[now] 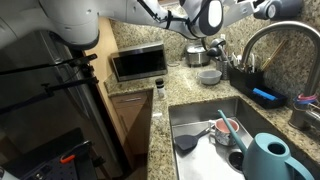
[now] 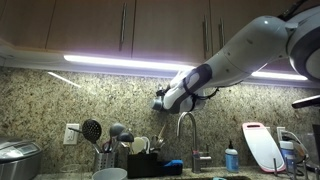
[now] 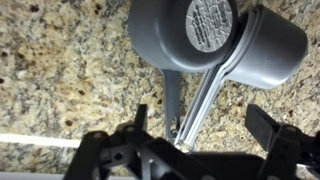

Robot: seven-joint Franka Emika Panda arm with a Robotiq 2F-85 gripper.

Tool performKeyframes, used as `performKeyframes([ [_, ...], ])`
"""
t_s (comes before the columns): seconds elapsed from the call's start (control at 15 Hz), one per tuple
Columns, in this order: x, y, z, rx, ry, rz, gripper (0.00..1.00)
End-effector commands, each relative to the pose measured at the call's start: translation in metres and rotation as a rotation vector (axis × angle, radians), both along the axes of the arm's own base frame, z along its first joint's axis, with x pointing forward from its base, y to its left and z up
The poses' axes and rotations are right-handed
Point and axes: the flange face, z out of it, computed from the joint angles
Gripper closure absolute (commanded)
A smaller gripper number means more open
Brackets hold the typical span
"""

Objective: Pick up the grey object above the sink and place it on the counter-top

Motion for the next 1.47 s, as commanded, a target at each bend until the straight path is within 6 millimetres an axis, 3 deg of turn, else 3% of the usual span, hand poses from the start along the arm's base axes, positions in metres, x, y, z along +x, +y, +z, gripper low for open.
performKeyframes([
  [0.0,0.011,0.0,0.004,0.008,-0.024,0.013,0.0],
  [1.0,0.032,-0.008,0.01,0.048,-0.014,-0.018,0.0],
  [1.4,0.035,-0.005,0.021,0.034,-0.047,-0.015,0.0],
])
